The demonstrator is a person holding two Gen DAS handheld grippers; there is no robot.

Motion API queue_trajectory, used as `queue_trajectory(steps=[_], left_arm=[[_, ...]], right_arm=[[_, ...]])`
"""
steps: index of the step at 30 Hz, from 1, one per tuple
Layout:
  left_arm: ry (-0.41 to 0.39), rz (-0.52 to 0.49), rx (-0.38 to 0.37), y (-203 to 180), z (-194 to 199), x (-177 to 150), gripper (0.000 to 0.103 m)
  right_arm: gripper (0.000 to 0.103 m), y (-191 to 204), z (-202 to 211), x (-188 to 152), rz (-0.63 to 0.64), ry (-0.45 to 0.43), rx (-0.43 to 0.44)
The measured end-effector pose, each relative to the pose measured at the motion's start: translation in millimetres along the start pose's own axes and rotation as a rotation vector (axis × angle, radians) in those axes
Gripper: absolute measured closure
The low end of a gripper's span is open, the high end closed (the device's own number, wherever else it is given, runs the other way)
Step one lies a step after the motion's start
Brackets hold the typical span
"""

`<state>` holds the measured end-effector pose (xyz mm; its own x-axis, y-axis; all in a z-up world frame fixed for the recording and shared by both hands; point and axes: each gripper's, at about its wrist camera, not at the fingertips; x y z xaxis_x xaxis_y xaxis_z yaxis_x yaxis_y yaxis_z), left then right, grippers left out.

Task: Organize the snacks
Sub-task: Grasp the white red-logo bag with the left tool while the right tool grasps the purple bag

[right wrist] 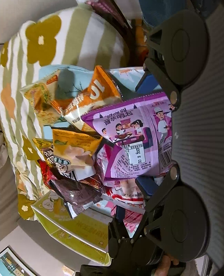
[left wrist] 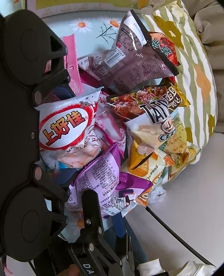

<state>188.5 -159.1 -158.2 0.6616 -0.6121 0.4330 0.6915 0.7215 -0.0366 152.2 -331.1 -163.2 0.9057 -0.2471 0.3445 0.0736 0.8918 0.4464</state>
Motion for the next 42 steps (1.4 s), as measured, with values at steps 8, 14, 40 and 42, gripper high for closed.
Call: queue_trajectory(steps=[8, 14, 40, 42], left_arm=[[-0.003, -0.006, 0.010, -2, 3, -1, 0.022], [-0.003, -0.007, 0.022, -2, 4, -5, 0.022], [-0.103, -0.046, 0.096, -18, 45, -2, 0.022], [-0.121, -0.045, 0.105, -20, 53, -2, 0.022]], right_arm=[[0.000, 5, -8, -1, 0.053, 0.018, -0.004], [0.000, 5, -18, -4, 0.057, 0.030, 0.000], [0.019, 14, 39, -17, 0.056, -0.120, 0.045], [0.019, 18, 48, -15, 0.060, -0.139, 0.046]])
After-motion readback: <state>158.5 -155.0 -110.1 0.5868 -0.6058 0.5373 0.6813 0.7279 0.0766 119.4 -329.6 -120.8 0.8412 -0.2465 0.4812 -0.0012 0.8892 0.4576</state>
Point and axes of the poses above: each gripper's, at about its wrist camera, not at the fingertips, and z roughly against the way its jaws point, y to its left, x to its top, and after that the axes turned 15 degrees about -z, right-handed
